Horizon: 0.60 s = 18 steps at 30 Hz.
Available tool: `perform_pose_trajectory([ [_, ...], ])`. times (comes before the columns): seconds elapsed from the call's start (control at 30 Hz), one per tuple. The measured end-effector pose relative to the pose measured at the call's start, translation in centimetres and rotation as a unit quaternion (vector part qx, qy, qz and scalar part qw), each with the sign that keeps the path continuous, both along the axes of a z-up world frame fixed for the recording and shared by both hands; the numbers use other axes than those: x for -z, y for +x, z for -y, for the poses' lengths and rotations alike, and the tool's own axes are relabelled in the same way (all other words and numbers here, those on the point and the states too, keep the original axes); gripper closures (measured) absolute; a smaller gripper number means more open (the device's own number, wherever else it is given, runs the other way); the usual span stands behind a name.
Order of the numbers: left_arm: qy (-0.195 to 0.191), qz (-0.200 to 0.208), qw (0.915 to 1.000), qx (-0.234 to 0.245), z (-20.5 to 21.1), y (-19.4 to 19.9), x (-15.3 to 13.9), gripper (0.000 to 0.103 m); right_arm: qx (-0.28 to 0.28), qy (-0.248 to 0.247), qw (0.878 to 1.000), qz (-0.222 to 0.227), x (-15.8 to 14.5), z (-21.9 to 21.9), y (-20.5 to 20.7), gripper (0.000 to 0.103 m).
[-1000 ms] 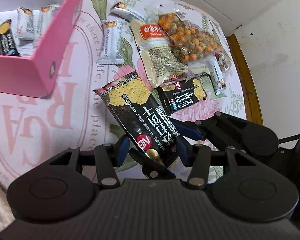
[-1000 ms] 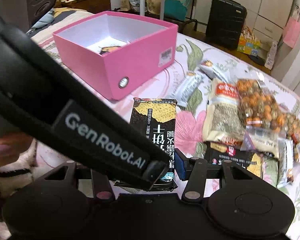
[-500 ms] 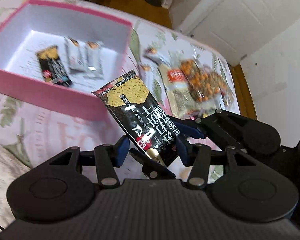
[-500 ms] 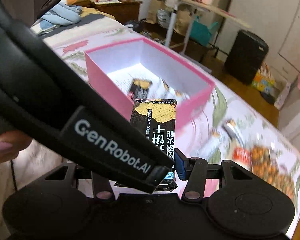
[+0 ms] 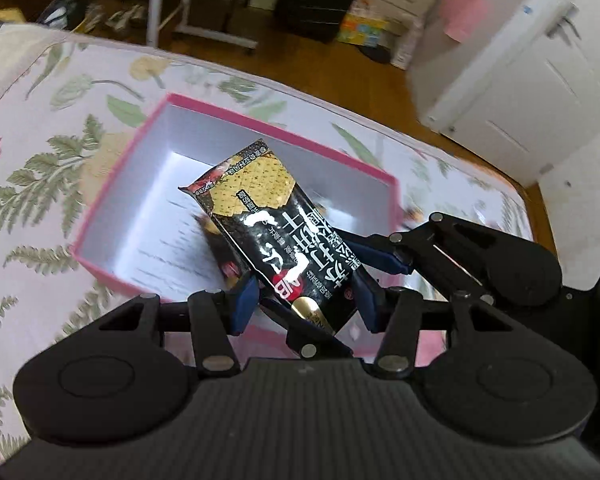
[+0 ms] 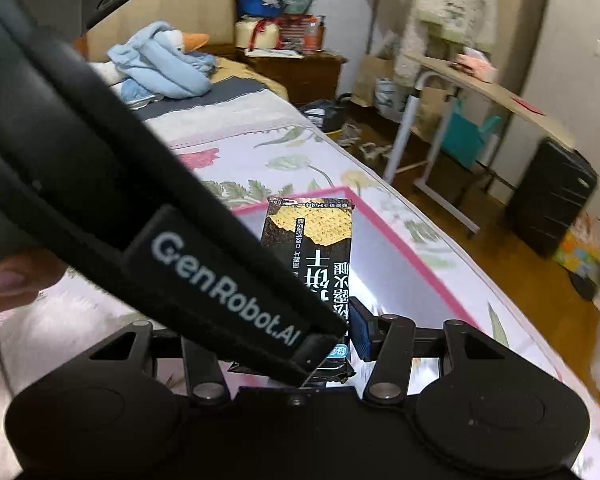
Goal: Organize snacks
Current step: 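Carry the black cracker packs in both grippers down into the pink box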
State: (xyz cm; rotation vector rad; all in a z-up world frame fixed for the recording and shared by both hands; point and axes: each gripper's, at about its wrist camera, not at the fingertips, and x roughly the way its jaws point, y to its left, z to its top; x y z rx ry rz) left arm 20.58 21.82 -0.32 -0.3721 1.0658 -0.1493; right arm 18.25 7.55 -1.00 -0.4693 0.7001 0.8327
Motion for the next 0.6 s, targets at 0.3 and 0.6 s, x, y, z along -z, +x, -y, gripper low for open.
perform_pose_trajectory([
  [0.3,0.002,-0.103,0.9942,-0.029,-4.2,7.0,6.9,0.053,0.011,0.015,0.990,-0.139,5.8,-4.4,7.2,0.047],
  [0.6,0.026,-0.144,0.9889,-0.027,-4.9,7.7,10.6,0.049,0.020,0.014,0.973,-0.228,9.8,-5.9,9.0,0.035],
])
